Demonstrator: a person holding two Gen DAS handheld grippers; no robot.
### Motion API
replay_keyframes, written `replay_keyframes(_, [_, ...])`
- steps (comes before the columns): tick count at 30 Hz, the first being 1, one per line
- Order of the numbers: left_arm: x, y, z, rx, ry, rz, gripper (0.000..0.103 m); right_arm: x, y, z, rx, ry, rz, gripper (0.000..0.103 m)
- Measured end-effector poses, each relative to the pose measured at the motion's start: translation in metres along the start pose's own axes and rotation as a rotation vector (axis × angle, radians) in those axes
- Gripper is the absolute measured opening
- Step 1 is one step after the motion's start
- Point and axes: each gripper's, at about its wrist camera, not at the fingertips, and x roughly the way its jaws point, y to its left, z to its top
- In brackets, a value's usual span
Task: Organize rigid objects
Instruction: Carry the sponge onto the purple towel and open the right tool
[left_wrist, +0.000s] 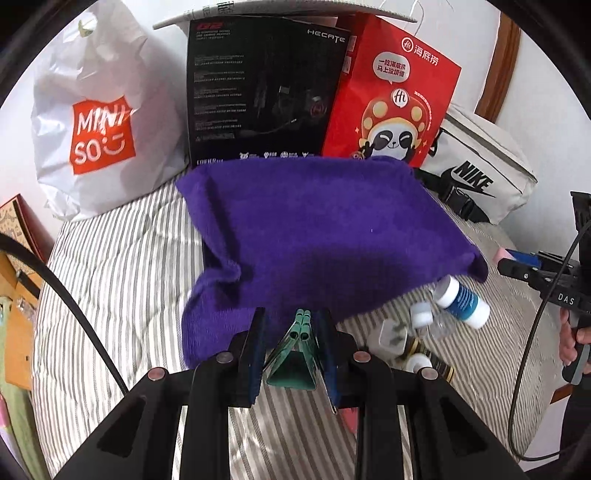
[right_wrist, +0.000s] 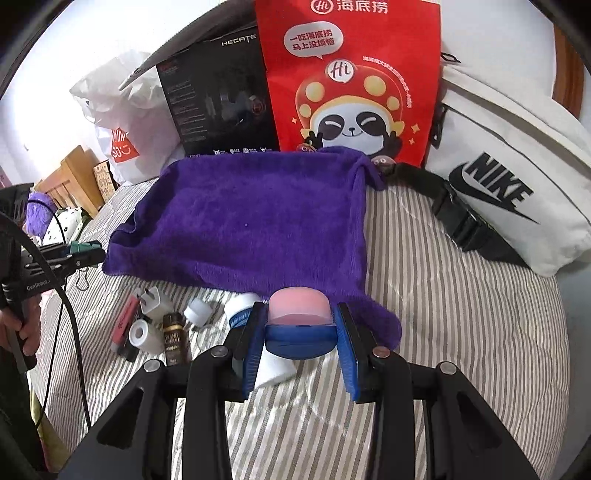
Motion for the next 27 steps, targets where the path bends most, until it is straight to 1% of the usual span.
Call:
replay_keyframes(13, [0.025, 0.011, 0.039, -0.033, 0.005, -0.002, 0.025, 0.028, -0.002, 0.037, -0.001, -0.002, 0.007, 0.037])
replay_keyframes(24, [0.054, 0.016, 0.069, -0.053, 0.007, -0.001, 0.025, 0.069, -0.011, 0.065, 0.011, 0.0, -0.004, 0.037])
replay_keyframes(27, [0.065, 0.015, 0.075, -0.04, 0.016, 0.015, 0.025, 0.08, -0.015, 0.075, 0.011, -0.001, -0.01, 0.037])
